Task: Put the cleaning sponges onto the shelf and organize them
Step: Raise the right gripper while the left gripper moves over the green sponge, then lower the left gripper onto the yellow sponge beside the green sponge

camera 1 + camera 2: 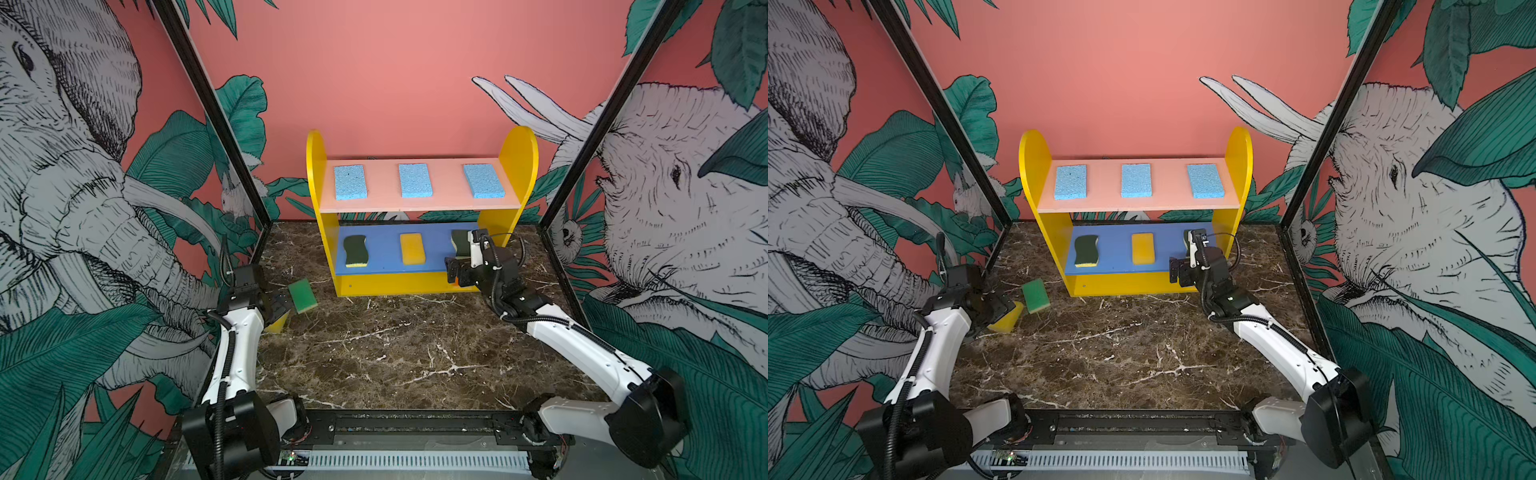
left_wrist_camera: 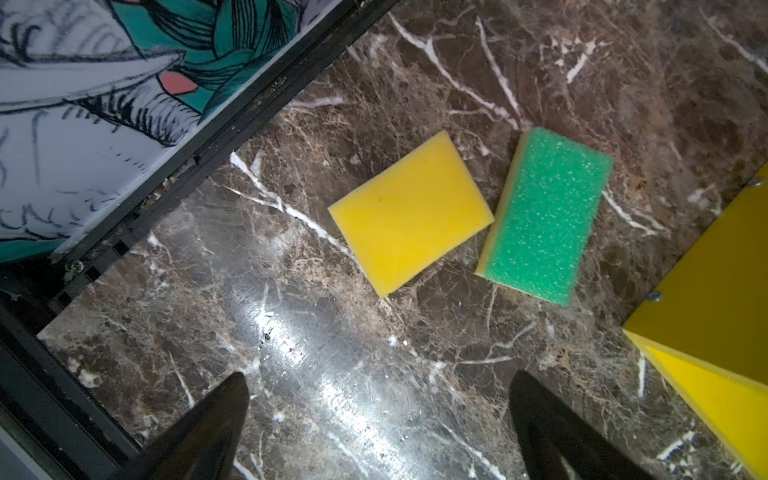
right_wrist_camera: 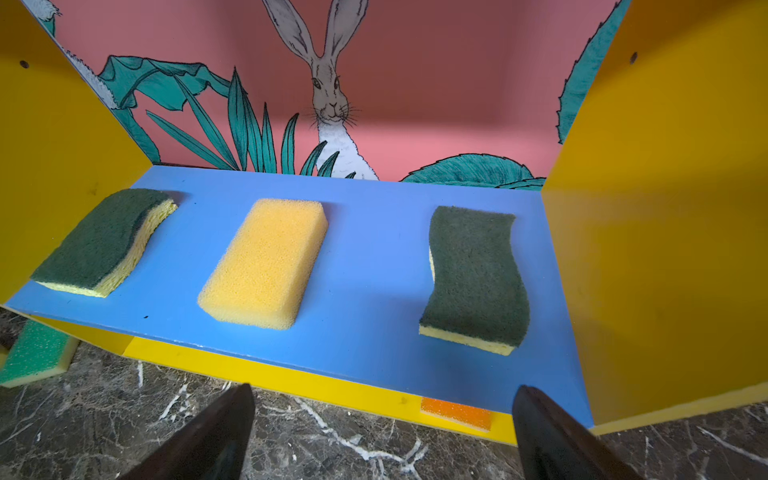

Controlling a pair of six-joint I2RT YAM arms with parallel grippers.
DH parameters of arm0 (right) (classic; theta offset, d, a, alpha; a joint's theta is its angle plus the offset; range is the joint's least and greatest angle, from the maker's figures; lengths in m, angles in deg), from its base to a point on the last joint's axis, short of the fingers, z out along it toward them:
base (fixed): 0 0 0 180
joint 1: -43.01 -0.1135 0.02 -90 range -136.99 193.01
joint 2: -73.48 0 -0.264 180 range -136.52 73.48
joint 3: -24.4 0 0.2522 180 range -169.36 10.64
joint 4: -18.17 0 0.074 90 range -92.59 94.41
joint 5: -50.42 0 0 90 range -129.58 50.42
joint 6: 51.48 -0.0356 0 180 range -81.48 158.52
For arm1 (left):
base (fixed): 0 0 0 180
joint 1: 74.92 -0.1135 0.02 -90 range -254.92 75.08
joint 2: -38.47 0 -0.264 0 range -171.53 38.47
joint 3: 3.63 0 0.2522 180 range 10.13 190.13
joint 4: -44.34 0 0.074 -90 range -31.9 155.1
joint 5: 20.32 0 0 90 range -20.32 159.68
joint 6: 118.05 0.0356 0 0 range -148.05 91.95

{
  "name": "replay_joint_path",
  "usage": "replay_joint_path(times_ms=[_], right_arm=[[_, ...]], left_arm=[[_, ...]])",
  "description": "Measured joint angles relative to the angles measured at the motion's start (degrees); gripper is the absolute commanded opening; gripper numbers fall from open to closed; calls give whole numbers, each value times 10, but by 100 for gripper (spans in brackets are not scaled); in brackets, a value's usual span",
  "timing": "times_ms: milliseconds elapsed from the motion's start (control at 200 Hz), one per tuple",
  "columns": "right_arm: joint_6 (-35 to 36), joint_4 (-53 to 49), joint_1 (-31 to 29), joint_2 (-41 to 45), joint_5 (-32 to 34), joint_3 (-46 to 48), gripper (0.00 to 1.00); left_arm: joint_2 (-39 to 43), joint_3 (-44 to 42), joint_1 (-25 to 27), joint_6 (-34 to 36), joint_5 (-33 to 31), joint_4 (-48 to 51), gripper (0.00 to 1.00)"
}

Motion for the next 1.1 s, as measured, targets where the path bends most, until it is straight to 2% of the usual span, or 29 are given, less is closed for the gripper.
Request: replay_joint_path(times_ms=[310, 520, 810, 1100], right_arm=[[-26, 1, 0, -21, -36, 0, 99], [-45, 3, 0, -23, -61, 0, 99], [-78, -5, 0, -41, -85, -31, 99], [-104, -30, 0, -51, -90, -55, 99]], left_arm=[[-112, 11, -97, 14, 62, -58, 94], [-178, 46, -103, 20, 68, -107, 90], [-258, 48, -104, 18, 76, -184, 84], [-264, 6, -104, 19, 96, -238, 83]])
